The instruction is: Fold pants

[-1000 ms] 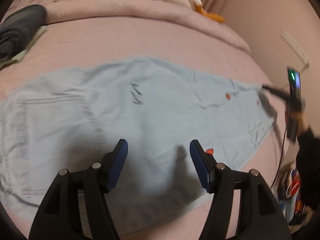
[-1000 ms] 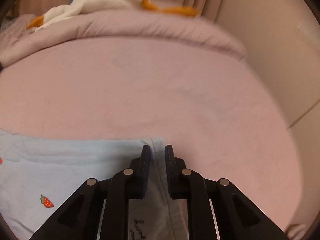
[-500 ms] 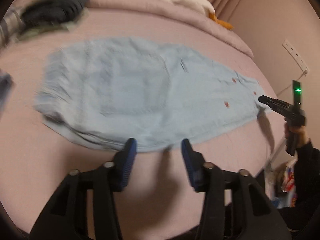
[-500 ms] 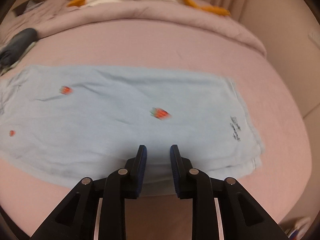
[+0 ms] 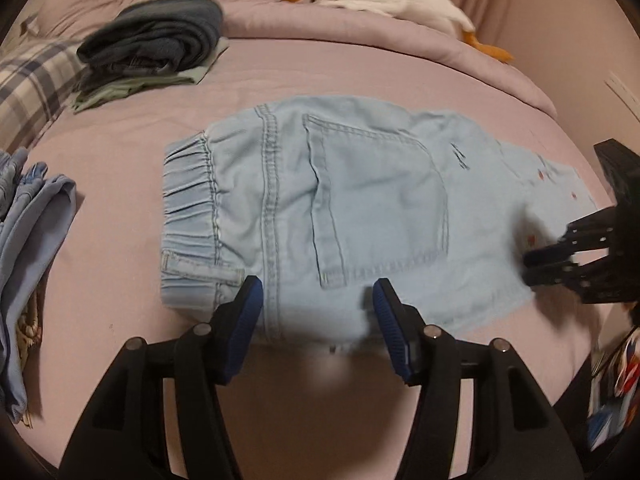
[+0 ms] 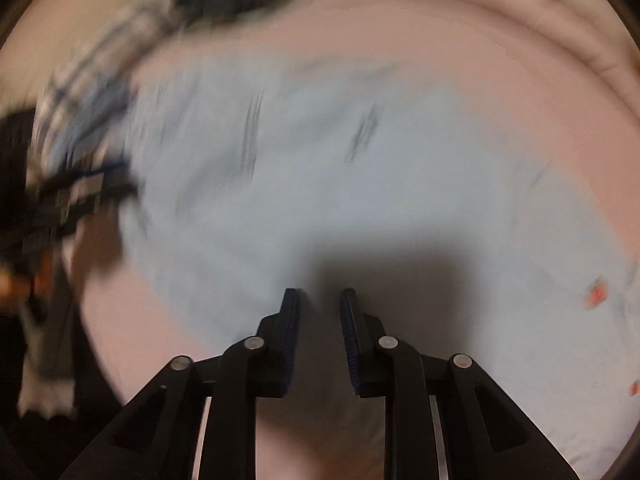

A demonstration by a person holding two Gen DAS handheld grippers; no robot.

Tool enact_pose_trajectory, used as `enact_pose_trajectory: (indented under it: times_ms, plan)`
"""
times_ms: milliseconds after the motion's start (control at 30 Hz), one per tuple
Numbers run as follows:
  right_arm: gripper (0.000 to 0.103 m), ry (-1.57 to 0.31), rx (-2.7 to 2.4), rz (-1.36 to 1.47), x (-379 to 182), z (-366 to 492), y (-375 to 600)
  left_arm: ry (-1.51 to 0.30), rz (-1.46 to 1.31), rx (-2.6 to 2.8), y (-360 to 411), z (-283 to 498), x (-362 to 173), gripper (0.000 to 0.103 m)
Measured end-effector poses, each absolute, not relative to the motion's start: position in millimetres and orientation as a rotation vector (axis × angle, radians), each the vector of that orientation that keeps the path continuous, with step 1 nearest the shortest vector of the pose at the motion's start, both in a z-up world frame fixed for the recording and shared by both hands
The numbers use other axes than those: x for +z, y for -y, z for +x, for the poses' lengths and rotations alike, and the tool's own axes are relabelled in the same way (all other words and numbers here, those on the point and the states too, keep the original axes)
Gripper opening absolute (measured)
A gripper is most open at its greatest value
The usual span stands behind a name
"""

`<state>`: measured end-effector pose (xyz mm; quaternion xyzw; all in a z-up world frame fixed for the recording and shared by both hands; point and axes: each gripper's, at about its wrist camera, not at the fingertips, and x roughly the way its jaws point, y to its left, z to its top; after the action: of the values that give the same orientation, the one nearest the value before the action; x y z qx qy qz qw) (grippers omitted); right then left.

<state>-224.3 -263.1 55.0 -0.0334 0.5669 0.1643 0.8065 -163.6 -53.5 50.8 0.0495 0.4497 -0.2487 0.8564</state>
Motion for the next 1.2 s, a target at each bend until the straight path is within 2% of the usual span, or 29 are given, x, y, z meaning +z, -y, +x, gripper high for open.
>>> enact_pose_trajectory:
  times_ms: [167,233,367,433,567,667,733,800,967,1067,1200]
  plan:
    - [0.024,-1.25,0.403,-0.133,66,-273,268,-0.906,0.081,-0.511,52,-169,63,0.061]
    - [0.024,-1.188,0.376,-0.053,78,-284,278,-0.896,0.064,-0.517,57,-169,63,0.074]
    - [0.026,-1.006,0.234,0.025,90,-286,293,-0.948,0.075,-0.497,59,-166,41,0.074]
    - [0.027,-1.113,0.175,0.066,63,-281,297,-0.943,0.086,-0.503,57,-172,44,0.074]
    - [0.029,-1.049,0.215,0.071,70,-307,301,-0.958,0.027,-0.529,41,-179,55,0.074]
    - [0.031,-0.975,0.153,0.181,81,-332,328,-0.944,-0.075,-0.557,35,-184,64,0.075]
    - [0.042,-0.92,0.039,0.277,84,-348,365,-0.939,-0.162,-0.589,39,-185,71,0.078]
    - [0.044,-0.861,-0.095,0.407,83,-370,406,-0.935,-0.2,-0.627,53,-183,77,0.078]
    - [0.045,-0.686,-0.43,0.778,70,-440,500,-0.955,-0.159,-0.755,112,-183,85,0.078]
    - [0.044,-0.558,-0.477,0.972,56,-476,539,-0.965,-0.113,-0.819,151,-182,87,0.078]
    - [0.045,-0.497,-0.453,1.133,36,-487,575,-0.98,-0.062,-0.883,199,-186,88,0.078]
